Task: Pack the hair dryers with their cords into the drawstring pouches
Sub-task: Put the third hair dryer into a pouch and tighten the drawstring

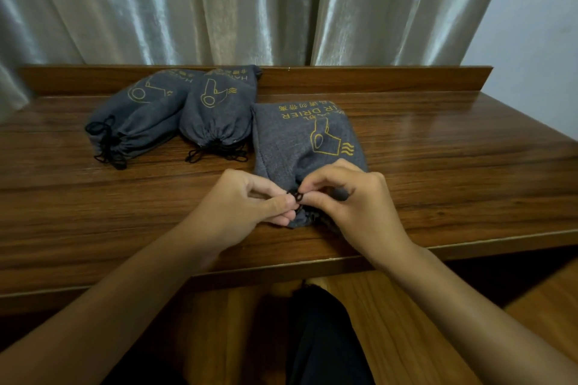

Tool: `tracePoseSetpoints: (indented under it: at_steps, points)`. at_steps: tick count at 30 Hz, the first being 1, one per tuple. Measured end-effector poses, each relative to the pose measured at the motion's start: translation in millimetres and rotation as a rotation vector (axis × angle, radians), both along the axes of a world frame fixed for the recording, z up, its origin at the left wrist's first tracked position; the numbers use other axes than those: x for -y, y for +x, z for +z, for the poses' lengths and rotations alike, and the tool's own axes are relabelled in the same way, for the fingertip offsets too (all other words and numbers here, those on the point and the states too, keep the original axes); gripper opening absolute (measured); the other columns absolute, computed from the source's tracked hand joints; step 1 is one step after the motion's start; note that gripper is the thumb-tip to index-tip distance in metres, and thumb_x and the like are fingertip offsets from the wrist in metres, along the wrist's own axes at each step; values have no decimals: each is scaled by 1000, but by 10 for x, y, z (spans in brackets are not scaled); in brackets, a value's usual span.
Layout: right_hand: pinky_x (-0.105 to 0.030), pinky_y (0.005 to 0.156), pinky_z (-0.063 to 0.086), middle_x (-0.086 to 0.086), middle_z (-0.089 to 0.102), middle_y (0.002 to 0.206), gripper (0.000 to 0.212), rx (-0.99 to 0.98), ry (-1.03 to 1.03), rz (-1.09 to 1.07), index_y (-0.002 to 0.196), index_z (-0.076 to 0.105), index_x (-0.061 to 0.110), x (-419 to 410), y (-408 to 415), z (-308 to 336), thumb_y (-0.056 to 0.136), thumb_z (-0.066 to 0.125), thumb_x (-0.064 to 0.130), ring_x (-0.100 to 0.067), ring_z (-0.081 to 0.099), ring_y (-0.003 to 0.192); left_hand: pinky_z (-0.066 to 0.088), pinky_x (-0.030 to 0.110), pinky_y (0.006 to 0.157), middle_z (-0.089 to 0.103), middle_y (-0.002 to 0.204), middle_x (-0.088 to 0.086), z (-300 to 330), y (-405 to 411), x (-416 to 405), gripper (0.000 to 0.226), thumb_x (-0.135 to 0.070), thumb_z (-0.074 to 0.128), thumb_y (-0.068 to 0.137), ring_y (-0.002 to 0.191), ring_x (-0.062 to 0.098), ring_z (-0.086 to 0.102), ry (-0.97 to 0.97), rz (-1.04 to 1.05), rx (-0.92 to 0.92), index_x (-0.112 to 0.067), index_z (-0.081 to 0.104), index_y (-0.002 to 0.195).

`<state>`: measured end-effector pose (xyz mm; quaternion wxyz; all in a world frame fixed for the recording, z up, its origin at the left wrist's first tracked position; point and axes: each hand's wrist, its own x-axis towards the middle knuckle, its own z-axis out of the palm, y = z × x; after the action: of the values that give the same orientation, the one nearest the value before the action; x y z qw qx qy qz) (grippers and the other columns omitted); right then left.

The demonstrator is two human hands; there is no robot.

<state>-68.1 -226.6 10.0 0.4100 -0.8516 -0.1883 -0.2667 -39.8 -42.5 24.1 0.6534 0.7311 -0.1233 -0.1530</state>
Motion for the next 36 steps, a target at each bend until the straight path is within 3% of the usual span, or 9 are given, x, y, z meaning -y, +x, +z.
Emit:
tracePoseSetpoints:
  at_steps: [4,7,10,15,19,22,25,31,36]
  points:
    - [-17,71,50,4,71,73,18,-145,294,19,80,72,20,-15,25,-67,75,82,6,-4,65,71,57,16,66,75,88,16,-58,5,-38,11,-1,68,83,72,14,72,-44,0,3,3,72,93]
    - [-16,68,48,3,73,74,18,-170,361,61,82,73,22,-21,18,-119,75,83,8,-2,63,68,56,16,63,75,82,18,-112,1,-36,13,-6,73,78,69,15,72,-48,53,47,-2,74,90]
    - [-16,68,47,3,72,75,16,-138,327,45,83,74,20,-7,-5,-136,75,83,11,-2,63,69,57,18,61,74,75,16,-127,23,7,5,-7,74,79,65,15,69,-10,57,104,-8,75,84]
    - [-18,72,50,7,71,79,11,57,44,-45,83,77,17,11,-16,-109,75,84,18,-6,64,76,54,16,57,70,68,12,-89,68,38,5,-1,68,86,58,8,65,97,-8,187,0,72,84]
    - [-21,70,51,9,70,77,11,27,58,7,84,78,16,24,-28,-91,75,83,17,-9,64,73,51,13,56,71,68,12,-21,87,8,4,-2,68,85,57,6,65,168,-76,198,-1,72,82]
    - [-16,68,47,8,68,73,10,2,57,22,82,77,14,31,-20,-81,75,84,14,-8,61,68,53,14,58,73,73,16,16,108,5,3,-4,72,82,59,10,66,173,-85,141,-1,74,82]
    - [-15,67,45,5,66,71,12,-50,88,40,81,76,15,25,-15,-75,76,83,7,-9,58,67,57,17,64,74,78,18,26,120,-3,5,-6,74,81,67,16,69,150,-74,49,-1,76,83]
    - [-18,68,46,2,67,72,16,-61,131,21,83,76,18,-17,-7,-115,76,80,4,-13,60,67,57,15,63,75,80,12,3,111,-21,15,-9,70,82,67,9,69,19,-63,-110,3,74,89]
    - [-17,69,47,9,69,73,12,-79,188,57,83,77,19,3,-5,-123,76,83,12,-9,61,68,57,16,65,75,80,10,5,95,-61,15,-11,65,87,67,9,68,12,-108,-113,2,73,88]
